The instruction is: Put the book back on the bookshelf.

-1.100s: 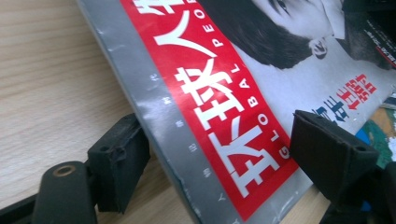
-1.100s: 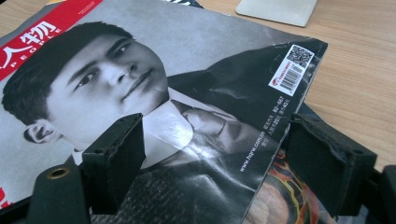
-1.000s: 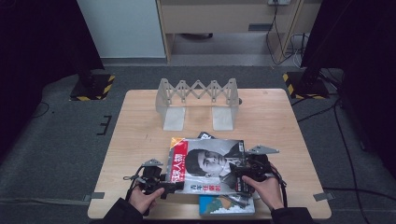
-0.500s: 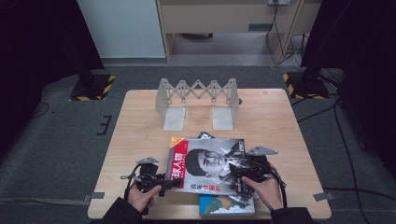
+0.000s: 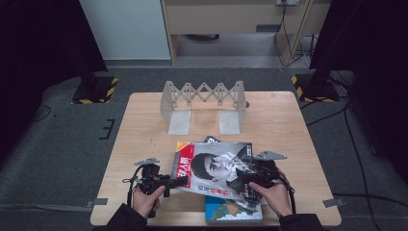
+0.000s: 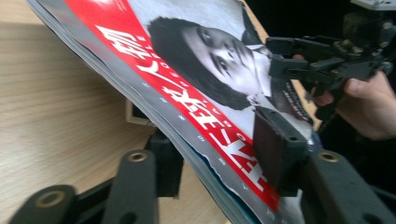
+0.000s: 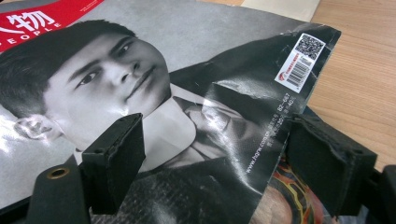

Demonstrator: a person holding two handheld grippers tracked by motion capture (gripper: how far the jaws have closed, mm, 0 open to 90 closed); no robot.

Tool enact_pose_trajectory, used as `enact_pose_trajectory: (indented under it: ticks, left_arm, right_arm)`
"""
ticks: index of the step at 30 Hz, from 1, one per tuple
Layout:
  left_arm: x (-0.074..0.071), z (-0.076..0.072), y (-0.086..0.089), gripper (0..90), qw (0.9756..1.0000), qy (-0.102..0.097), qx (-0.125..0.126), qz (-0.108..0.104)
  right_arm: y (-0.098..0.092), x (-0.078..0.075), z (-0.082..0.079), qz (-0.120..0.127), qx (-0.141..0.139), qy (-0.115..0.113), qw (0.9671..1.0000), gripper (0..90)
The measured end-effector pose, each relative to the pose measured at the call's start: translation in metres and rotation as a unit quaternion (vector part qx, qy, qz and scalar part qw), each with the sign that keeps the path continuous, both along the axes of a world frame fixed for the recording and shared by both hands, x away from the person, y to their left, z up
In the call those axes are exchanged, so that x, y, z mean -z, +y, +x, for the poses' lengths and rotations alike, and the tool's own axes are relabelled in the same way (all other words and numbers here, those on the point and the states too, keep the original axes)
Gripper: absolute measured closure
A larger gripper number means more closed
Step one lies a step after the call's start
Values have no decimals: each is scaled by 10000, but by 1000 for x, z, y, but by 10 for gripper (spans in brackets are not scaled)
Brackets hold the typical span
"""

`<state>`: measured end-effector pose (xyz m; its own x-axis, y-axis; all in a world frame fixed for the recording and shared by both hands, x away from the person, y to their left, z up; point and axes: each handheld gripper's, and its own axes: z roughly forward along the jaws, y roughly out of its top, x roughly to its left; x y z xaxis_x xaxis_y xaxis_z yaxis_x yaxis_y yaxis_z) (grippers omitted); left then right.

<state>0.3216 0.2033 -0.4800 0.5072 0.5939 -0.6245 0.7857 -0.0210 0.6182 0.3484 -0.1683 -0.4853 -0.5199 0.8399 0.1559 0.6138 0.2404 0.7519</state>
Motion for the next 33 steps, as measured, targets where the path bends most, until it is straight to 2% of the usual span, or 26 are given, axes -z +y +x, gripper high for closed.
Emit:
enact_pose_trajectory:
  ticks: [4,9,13,16,17,23,31,33]
  left_arm:
    - [2,1,-8,556,9999,65,90,98]
    - [4,6,-6,599,9995,236,169,-87]
    - [2,8,-6,625,9993,275,228,-49]
    - [1,9,-6,660,9993,273,258,-38]
    - [-2,9,-5,677,9993,204,328,12]
    - [-6,9,-6,709,9993,151,311,123]
    - [-16,12,-5,765,9996,25,268,27]
    - [-20,15,-4,778,9998,4,201,-66]
  right_arm:
    - [0,0,0,0,-2,-7,10000,192]
    - [0,0,0,33,5,16,10000,185]
    - [0,0,0,48,10,23,10000,178]
    - [0,0,0,65,-4,51,10000,178]
    - [-2,0,1,102,-12,40,9999,179]
    - [-4,-1,2,180,59,117,9998,193]
    - [-12,-2,4,197,168,144,9996,190]
    - [-16,-3,5,231,214,127,9994,189]
